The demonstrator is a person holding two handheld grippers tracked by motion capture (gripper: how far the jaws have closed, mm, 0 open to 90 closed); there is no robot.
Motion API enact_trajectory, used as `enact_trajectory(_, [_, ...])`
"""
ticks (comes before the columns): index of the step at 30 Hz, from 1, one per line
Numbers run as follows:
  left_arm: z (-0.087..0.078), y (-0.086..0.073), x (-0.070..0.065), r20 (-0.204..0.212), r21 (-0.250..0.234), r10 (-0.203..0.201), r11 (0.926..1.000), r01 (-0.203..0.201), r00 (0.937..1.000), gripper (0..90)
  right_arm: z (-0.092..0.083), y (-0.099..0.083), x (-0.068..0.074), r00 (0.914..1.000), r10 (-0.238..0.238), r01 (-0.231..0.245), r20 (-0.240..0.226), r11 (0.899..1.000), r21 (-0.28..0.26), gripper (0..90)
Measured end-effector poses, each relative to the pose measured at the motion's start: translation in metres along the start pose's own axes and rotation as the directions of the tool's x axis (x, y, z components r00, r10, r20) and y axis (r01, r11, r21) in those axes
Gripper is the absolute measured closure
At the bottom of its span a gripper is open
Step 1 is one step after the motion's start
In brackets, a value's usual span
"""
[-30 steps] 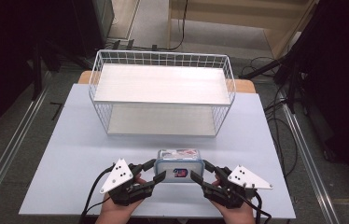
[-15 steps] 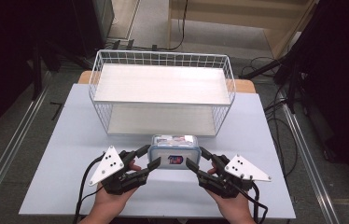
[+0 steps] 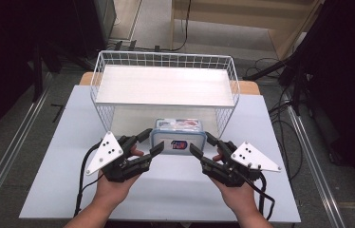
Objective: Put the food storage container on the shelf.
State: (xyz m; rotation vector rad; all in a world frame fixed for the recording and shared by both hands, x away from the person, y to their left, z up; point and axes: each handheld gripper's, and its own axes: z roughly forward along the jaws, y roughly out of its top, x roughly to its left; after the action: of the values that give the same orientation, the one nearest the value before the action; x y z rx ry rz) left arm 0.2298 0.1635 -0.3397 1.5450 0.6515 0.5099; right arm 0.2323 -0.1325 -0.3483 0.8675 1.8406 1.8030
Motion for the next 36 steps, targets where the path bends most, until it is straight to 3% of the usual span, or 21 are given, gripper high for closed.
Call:
enact_trajectory(11, [0.011, 0.027, 0.016, -0.005, -0.055, 0.066, 0.9963, -0.066, 0.9978, 49.0, 0.013, 0.027, -0.006, 0.9980, -0.062, 0.063, 0.012, 0.996, -0.058, 47.3])
enact_trajectory(21, [0.029, 0.044, 0.041, -0.003, -0.074, 0.057, 0.9956, -0.057, 0.9984, 49.0, 0.038, 0.050, -0.023, 0.9965, -0.079, 0.081, 0.026, 0.994, -0.067, 46.5])
enact_trajectory(31, [0.050, 0.061, 0.061, 0.001, -0.063, 0.047, 0.9969, -0.047, 0.9989, 48.9, 0.056, 0.069, -0.043, 0.9966, -0.074, 0.076, 0.036, 0.995, -0.059, 46.1])
enact_trajectory(36, [0.058, 0.064, 0.070, 0.011, -0.062, 0.023, 0.9979, -0.022, 0.9997, 48.8, 0.062, 0.075, -0.050, 0.9969, -0.067, 0.069, 0.040, 0.996, -0.057, 46.1])
